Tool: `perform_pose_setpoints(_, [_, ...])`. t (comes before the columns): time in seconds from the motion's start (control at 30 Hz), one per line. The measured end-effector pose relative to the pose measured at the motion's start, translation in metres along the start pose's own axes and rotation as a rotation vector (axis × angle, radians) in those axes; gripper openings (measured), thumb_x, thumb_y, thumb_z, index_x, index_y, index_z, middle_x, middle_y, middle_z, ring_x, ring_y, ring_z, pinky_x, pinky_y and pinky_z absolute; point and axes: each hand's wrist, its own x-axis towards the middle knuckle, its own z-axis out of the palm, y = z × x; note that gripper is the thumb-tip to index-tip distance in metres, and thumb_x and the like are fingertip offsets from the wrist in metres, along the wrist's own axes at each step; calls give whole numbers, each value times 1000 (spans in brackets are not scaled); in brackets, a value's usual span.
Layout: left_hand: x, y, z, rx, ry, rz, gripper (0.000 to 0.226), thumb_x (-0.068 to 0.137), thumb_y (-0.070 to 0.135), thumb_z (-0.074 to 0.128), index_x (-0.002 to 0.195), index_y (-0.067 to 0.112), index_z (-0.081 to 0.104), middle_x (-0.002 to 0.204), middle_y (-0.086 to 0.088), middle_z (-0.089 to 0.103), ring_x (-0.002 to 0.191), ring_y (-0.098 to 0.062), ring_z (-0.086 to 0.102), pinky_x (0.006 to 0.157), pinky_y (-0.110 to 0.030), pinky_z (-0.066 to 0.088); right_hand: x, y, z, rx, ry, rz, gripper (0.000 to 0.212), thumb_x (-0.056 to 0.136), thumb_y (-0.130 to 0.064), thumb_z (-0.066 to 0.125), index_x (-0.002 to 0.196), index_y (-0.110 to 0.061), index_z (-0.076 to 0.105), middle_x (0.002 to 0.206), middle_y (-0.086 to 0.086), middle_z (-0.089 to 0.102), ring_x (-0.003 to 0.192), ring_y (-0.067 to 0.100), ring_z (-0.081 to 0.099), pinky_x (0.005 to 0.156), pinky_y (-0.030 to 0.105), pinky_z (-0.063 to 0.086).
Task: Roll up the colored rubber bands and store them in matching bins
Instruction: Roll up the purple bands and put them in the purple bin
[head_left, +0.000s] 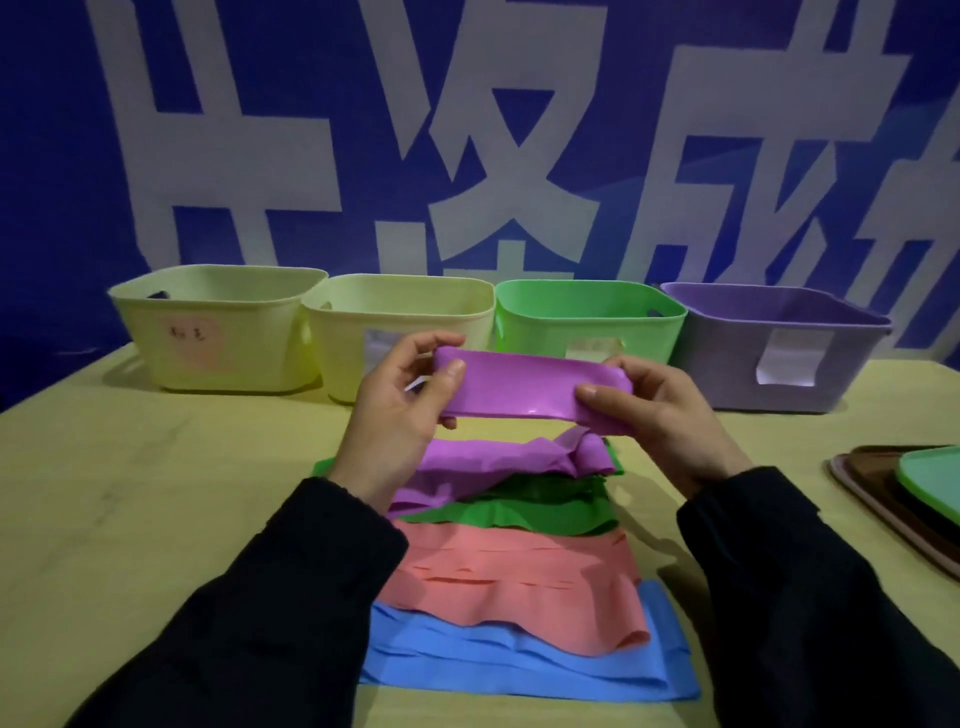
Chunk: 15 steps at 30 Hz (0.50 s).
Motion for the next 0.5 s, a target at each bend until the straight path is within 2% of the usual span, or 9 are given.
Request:
perform_pose_setpoints(0.1, [-2, 4, 0, 18, 26, 3, 24, 97, 9, 65, 113, 26, 64, 96, 3, 65, 78, -8, 60, 61, -23, 52, -1, 1, 6, 89, 58, 60, 23, 70, -8, 77, 90, -3, 66, 73, 7, 68, 60, 22, 67, 64, 30, 63])
perform_pose_setpoints(0.17, [-1, 6, 0, -30, 45, -27, 30, 95, 8, 67, 119, 24, 60, 92, 6, 68, 78, -8, 64, 62, -23, 53, 0, 2, 8, 100, 114, 75, 36, 68, -8, 78, 101, -3, 66, 77, 7, 71, 61, 21, 68, 61, 28, 62])
perform_pose_setpoints(0.23, [-1, 5, 0, -86, 46, -45, 27, 92, 5, 68, 114, 20, 60, 89, 8, 72, 79, -5, 68, 63, -24, 56, 1, 0, 7, 120, 175, 78, 45, 67, -11, 80, 109, -5, 67, 82, 10, 72, 64, 20, 69, 61, 27, 61])
perform_pose_setpoints(0.3, [-1, 4, 1, -99, 30, -40, 21, 91, 4, 68, 106, 19, 65, 88, 11, 74, 82, -5, 69, 66, -26, 59, 0, 0, 6, 127, 208, 71, 37, 68, -14, 80, 103, -7, 71, 81, 10, 71, 64, 20, 67, 61, 26, 60])
perform_pose_setpoints(0.4, [-3, 5, 3, -130, 10, -41, 22, 94, 5, 65, 108, 22, 69, 96, 9, 73, 88, -15, 70, 70, -25, 59, -1, 1, 7, 164, 199, 58, 19, 67, -20, 80, 84, -11, 78, 76, 7, 71, 64, 18, 63, 61, 27, 56])
perform_pose_setpoints(0.5, [-3, 3, 1, -123, -17, -36, 31, 101, 11, 59, 117, 36, 68, 105, 5, 69, 93, -16, 67, 73, -26, 58, -2, 1, 12, 177, 176, 31, 20, 64, -27, 81, 81, -16, 79, 77, 5, 73, 68, 15, 66, 61, 24, 55])
